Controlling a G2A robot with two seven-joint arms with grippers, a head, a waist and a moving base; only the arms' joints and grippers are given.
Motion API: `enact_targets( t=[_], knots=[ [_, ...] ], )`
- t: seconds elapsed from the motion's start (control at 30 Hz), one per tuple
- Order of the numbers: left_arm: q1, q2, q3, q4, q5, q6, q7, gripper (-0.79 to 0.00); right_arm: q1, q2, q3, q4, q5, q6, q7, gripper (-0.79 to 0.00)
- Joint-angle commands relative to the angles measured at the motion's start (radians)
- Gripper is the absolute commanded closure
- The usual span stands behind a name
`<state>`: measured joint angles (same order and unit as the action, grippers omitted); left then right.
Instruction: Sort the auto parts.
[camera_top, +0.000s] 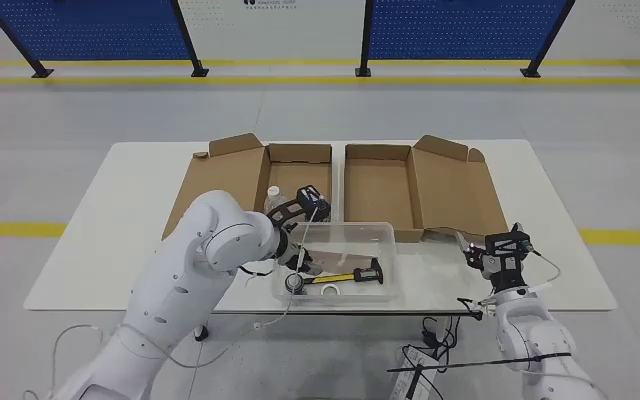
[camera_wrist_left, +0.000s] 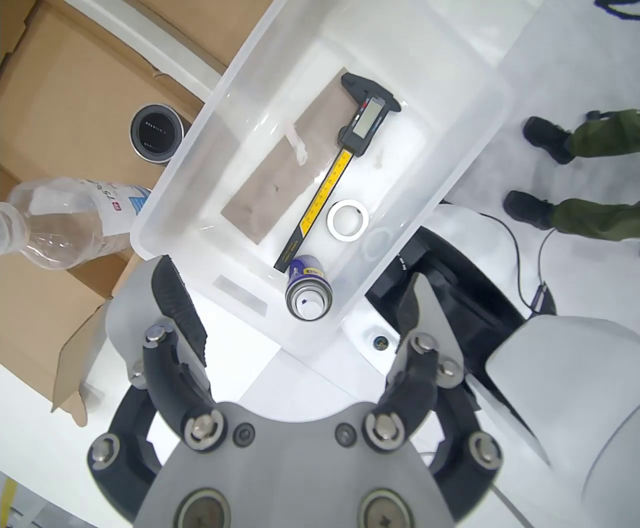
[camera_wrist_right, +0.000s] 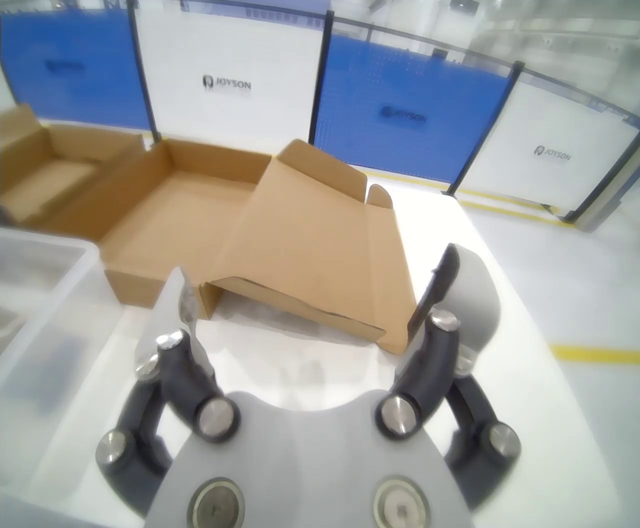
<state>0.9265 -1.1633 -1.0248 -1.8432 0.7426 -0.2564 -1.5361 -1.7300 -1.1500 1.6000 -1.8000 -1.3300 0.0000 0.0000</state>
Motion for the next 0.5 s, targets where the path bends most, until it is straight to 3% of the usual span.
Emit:
enact_targets(
  t=[0.0,0.47],
  knots=[
    [0.000,0.011,0.007,-0.012,-0.015,-0.028,0.000,-0.785,0.000,0.000,0.000,0.000,0.000,0.000,0.000,-0.785],
    [-0.091,0.126,0.212,-0.007,-0.077,-0.028,0.000,-0.785,0.000,0.000,0.000,0.000,0.000,0.000,0.000,-0.785]
  ],
)
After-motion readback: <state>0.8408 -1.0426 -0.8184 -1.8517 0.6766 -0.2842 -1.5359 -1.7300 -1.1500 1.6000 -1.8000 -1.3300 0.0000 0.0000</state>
